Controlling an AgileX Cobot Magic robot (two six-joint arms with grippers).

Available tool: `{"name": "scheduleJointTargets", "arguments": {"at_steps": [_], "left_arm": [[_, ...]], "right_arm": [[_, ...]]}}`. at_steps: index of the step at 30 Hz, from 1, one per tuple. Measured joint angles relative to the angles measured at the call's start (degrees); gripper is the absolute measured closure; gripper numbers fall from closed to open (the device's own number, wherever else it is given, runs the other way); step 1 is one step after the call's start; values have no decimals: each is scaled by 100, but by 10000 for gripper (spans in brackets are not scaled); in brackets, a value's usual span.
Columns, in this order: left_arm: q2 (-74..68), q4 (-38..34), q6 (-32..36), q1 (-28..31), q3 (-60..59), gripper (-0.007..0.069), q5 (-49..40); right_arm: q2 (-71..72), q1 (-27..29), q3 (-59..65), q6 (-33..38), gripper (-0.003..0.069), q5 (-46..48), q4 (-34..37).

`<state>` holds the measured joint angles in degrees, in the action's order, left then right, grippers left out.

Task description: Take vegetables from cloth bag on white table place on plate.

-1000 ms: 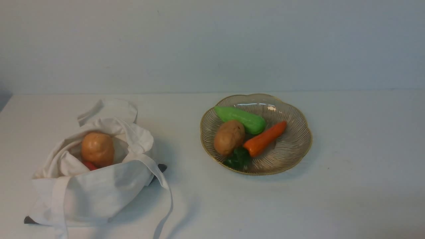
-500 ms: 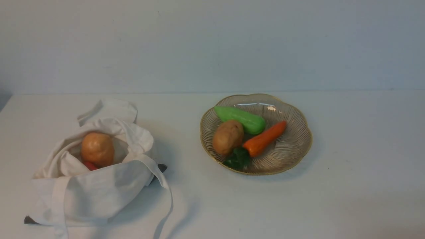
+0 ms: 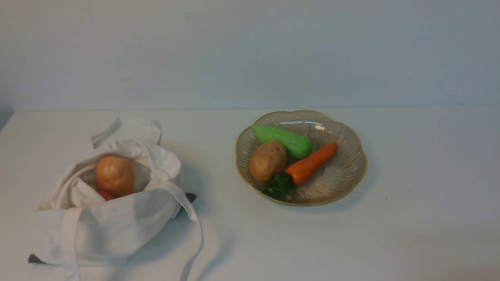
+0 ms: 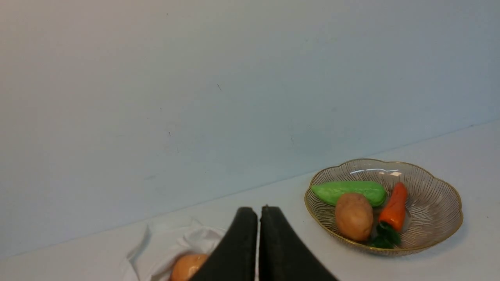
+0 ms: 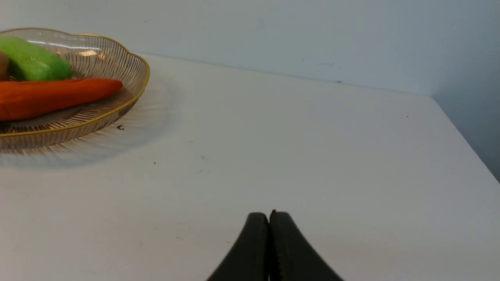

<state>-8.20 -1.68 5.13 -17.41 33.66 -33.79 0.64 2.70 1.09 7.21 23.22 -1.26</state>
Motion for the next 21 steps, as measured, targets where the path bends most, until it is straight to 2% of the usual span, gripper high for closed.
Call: {"name": "scheduleJointTargets", "arguments": {"at_steps": [4,9,12,15,21], "left_arm": [[6,63,14,0,-166,629,165],[290,168,33,171,-1067,629,1011],[581,66,38,527,-1651,629,1421],[865,-94,44,1124,-2513,629,1860],[887,-244,44,1663,-3483,629,2047]], "right_arm": [[0,0,0,-8,673,0,0],[0,0,0,-68,673,0,0],[0,0,0,-68,673,0,0],[0,0,0,-68,673,0,0],[0,0,0,-68,673,0,0]]}}
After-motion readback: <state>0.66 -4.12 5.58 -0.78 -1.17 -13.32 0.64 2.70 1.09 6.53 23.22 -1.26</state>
